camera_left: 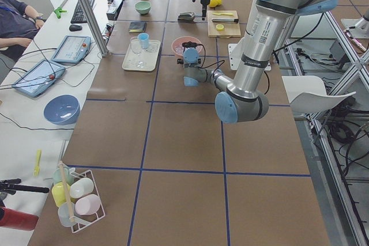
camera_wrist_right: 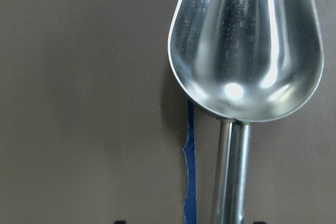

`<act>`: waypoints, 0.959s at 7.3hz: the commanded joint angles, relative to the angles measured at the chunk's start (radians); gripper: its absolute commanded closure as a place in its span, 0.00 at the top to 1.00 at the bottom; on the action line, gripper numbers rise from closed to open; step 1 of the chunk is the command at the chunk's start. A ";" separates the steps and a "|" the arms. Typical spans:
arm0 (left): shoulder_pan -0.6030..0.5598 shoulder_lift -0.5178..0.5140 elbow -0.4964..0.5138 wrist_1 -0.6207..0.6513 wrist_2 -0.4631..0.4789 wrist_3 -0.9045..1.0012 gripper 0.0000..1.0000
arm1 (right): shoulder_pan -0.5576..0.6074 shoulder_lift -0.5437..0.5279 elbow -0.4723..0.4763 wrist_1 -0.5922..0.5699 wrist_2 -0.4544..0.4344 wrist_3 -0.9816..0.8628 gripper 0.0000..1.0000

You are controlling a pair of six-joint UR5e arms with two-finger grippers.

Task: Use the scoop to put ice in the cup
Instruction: 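Reach the right gripper to the metal scoop handle and grasp it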

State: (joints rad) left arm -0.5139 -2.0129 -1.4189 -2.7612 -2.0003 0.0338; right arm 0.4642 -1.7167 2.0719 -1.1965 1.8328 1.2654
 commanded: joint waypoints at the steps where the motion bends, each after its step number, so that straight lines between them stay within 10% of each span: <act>1: 0.000 0.000 0.000 0.000 0.000 0.000 1.00 | 0.004 -0.004 -0.003 0.000 0.011 -0.012 0.66; 7: 0.000 -0.001 0.000 0.000 0.000 0.000 1.00 | 0.005 -0.026 -0.004 -0.009 0.011 0.000 0.57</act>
State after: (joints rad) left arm -0.5139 -2.0141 -1.4189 -2.7612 -2.0003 0.0337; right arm 0.4693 -1.7415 2.0681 -1.2048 1.8433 1.2556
